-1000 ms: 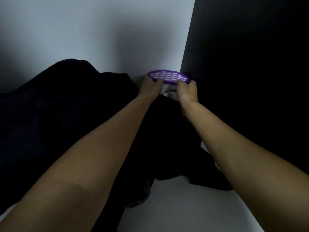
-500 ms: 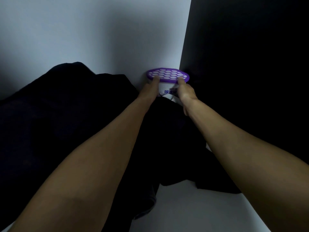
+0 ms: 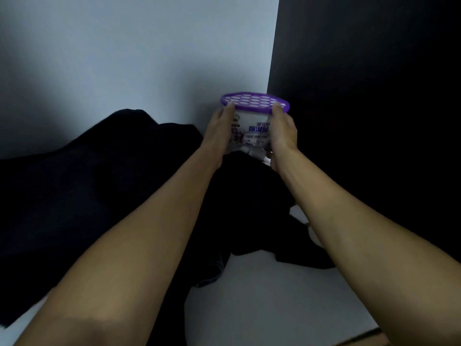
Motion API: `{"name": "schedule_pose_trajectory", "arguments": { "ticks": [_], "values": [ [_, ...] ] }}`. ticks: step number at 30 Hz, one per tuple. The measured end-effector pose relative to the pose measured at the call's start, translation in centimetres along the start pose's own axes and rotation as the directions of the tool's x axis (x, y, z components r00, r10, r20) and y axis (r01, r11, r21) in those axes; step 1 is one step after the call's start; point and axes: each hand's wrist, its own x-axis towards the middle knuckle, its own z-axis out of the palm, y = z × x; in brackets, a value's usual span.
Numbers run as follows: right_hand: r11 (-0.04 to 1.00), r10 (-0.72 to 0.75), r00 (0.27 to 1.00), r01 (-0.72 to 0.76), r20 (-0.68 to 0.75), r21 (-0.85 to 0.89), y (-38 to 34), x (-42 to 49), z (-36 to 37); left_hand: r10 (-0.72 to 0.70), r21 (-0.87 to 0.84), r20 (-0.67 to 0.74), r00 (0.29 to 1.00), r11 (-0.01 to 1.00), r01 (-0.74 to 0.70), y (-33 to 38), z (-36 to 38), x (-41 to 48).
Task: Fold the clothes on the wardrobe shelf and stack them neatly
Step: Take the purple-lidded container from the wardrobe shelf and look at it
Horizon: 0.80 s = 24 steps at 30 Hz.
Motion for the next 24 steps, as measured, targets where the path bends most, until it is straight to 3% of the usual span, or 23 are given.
{"name": "schedule_pose_trajectory", "arguments": {
  "ticks": [4,8,12,18,24],
  "values": [
    [0.987,0.098,0.994,-0.103,0.046,0.120,-0.9,-4.0,-2.1,-0.027,0.048,-0.022,0.999,0.998,0.028,1.8,-0.2,-5.5],
    [0.970,0.187,0.973,-0.204,0.132,0.133,-0.6,-9.0,-5.4,-0.061,0.070,-0.080,0.995,0.995,0.066,2.5,0.5,-11.7],
    [0.960,0.240,0.930,-0.271,0.280,0.078,-0.1,-13.2,-10.0,-0.064,0.066,-0.132,0.989,0.995,0.073,1.7,1.6,-18.4],
    [0.920,0.330,0.792,-0.392,0.513,0.014,0.7,-18.5,-16.9,-0.032,0.011,-0.327,0.944,0.999,0.037,-1.4,4.5,-28.8],
    [0.919,0.376,0.723,-0.373,0.579,-0.130,4.5,-24.4,-21.1,-0.076,-0.090,-0.440,0.895,0.995,0.040,-6.1,4.5,-39.9]
  ]
}}
